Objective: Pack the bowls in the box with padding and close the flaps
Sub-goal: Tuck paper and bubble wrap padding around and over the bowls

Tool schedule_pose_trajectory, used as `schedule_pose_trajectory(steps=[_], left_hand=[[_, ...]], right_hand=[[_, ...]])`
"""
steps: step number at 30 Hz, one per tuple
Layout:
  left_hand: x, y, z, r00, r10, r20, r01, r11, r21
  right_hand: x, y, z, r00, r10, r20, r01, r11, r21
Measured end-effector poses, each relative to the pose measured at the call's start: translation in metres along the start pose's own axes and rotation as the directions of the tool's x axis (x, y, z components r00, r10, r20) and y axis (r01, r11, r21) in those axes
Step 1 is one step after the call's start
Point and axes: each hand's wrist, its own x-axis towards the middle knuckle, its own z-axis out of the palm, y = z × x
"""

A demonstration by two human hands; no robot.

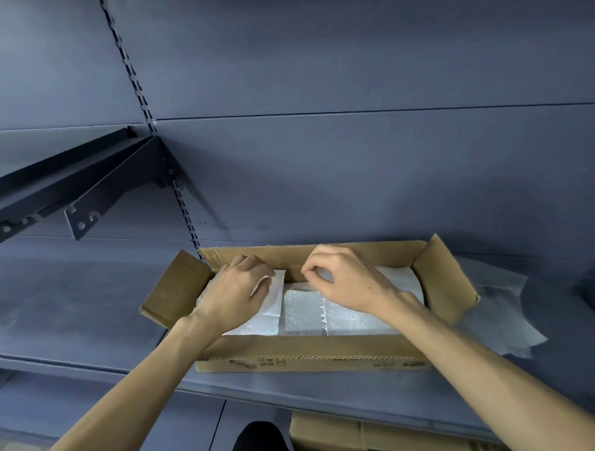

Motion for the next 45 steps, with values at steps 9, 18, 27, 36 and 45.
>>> schedule_pose_trajectory(steps=[9, 18, 27, 36, 45], left_hand=[[0.063, 0.113, -0.002, 0.971, 0.16, -0.179, -0.2, 0.953, -0.227], [0.129, 0.28, 0.044, 0.915, 0.4, -0.051, -0.394, 0.858, -0.33], [0.145, 0.327, 0.075, 0.862, 0.49, 0.128, -0.455, 0.861, -0.228], [0.148, 0.33, 0.079, 0.894, 0.414, 0.174, -0.366, 0.896, -0.25], [0.149, 0.331, 0.08, 0.908, 0.391, 0.153, -0.335, 0.894, -0.296]], right_hand=[[-0.044, 0.043, -0.082, 0.913, 0.137, -0.383, -0.166, 0.985, -0.044], [-0.188, 0.135, -0.135, 0.641, 0.59, -0.491, -0.678, 0.735, -0.002], [-0.265, 0.191, -0.115, 0.358, 0.912, -0.202, -0.933, 0.346, -0.095], [-0.262, 0.208, -0.107, 0.26, 0.958, -0.125, -0.957, 0.272, 0.097], [-0.246, 0.192, -0.127, 0.299, 0.912, -0.28, -0.754, 0.406, 0.517]])
